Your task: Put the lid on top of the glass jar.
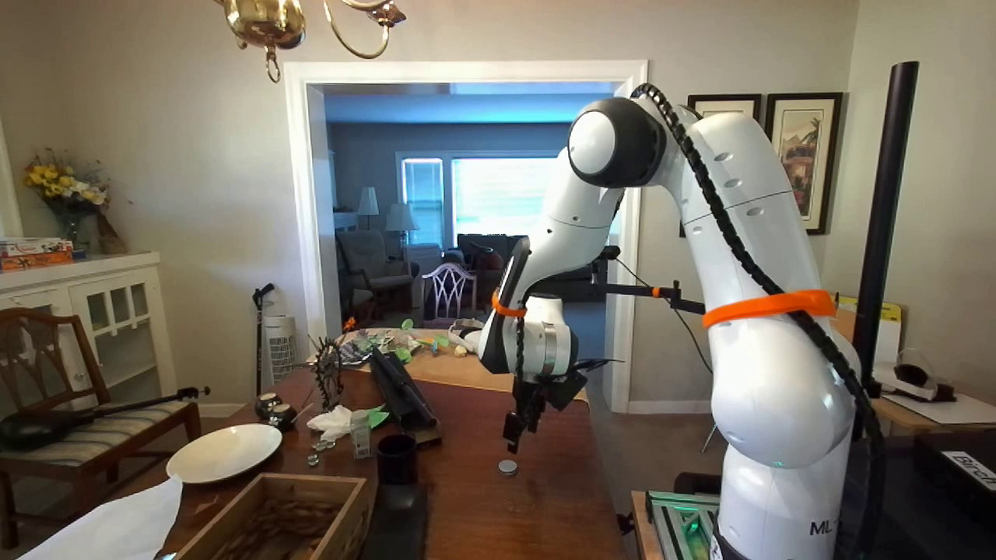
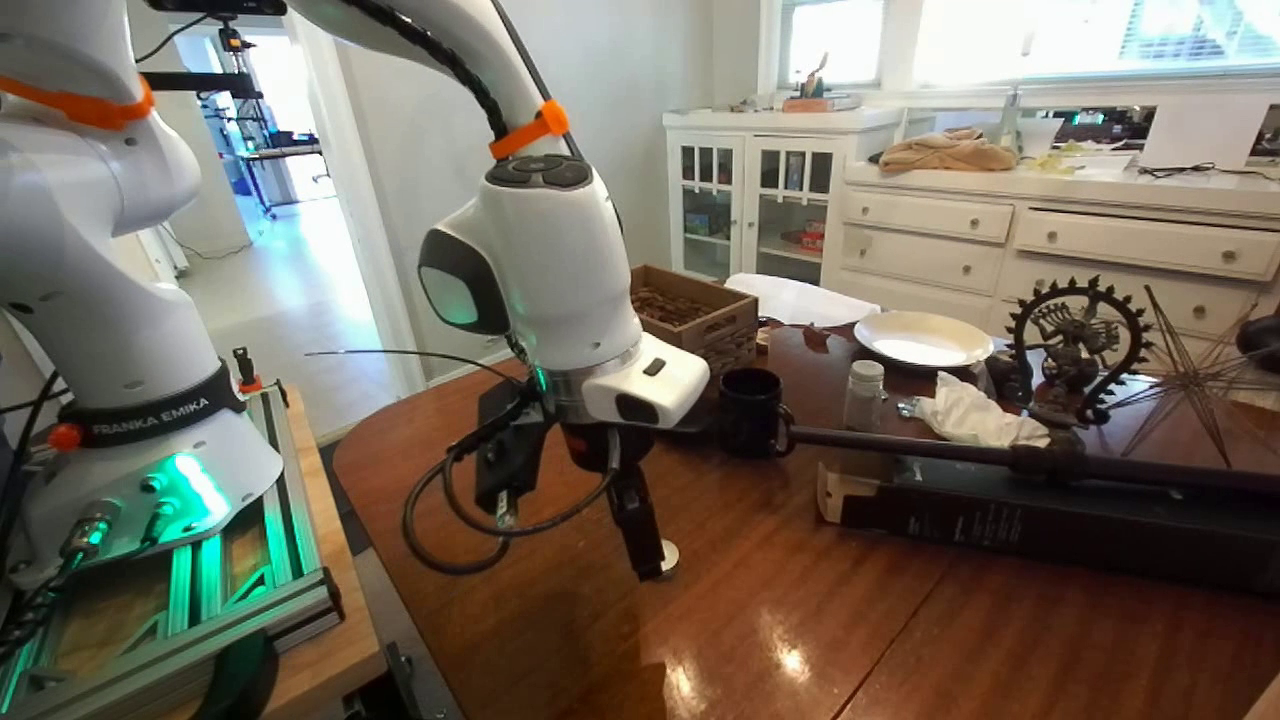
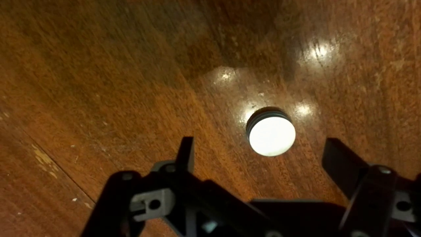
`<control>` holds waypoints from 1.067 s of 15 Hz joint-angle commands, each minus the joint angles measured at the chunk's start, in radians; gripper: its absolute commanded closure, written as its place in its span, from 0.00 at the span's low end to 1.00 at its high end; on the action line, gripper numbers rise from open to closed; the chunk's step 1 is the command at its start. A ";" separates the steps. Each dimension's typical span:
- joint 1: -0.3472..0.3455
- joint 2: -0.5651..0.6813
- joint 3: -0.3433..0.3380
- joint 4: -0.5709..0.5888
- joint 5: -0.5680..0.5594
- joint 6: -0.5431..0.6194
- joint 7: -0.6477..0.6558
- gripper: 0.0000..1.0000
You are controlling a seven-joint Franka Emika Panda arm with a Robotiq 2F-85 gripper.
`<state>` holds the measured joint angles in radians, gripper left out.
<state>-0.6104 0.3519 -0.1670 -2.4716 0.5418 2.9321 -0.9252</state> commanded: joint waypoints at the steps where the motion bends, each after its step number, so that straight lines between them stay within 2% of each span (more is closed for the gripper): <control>1: -0.009 0.051 0.023 0.000 0.020 0.054 -0.011 0.00; 7: -0.091 0.108 0.109 0.000 0.036 0.148 -0.061 0.00; 13: -0.269 0.145 0.283 0.008 0.032 0.226 -0.097 0.00; 16: -0.336 0.164 0.363 0.019 0.024 0.245 -0.084 0.00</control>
<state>-0.8751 0.4821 0.1167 -2.4703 0.5423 3.1389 -0.9823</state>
